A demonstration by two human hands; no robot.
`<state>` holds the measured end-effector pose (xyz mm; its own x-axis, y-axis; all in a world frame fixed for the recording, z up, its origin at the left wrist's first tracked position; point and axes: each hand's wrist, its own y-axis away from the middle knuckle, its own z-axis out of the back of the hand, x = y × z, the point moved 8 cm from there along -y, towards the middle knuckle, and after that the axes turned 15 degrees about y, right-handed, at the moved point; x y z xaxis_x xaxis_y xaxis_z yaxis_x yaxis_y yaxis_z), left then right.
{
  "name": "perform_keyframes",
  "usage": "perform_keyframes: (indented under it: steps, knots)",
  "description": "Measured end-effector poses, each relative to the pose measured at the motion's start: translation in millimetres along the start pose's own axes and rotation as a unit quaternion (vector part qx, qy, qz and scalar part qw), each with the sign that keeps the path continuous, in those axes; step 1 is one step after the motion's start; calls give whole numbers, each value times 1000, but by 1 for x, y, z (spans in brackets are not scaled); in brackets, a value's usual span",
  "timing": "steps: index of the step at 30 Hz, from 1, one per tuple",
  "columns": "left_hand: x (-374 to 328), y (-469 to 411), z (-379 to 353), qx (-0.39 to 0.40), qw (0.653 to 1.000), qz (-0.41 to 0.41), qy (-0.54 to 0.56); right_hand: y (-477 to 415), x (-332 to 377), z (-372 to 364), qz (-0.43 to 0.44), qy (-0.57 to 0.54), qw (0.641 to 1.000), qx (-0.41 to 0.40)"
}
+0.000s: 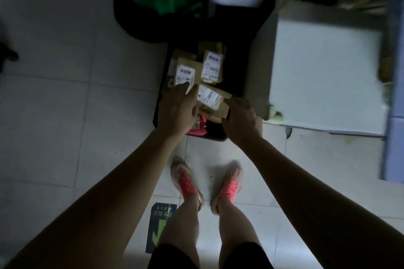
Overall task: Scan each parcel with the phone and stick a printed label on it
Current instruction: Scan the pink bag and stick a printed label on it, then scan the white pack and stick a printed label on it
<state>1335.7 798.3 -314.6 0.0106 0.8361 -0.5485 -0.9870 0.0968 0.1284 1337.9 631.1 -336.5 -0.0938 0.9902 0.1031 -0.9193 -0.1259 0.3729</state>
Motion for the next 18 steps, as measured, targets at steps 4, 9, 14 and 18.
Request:
perform_keyframes:
  steps: [4, 9, 14, 18]
  knots:
    - [-127, -31, 103, -4, 996, -64, -64, 37, -31, 157, -7, 49, 997, -66]
    - [-296, -35, 189, -21, 980, -156, -124, 99, -105, 318, -59, 71, 985, -142]
    - [-428, -12, 208, -41, 979, -164, -112, 168, -197, 402, -99, 66, 977, -179]
    - [-517, 14, 190, -57, 970, -186, -143, 217, -273, 428, -91, 70, 976, -186]
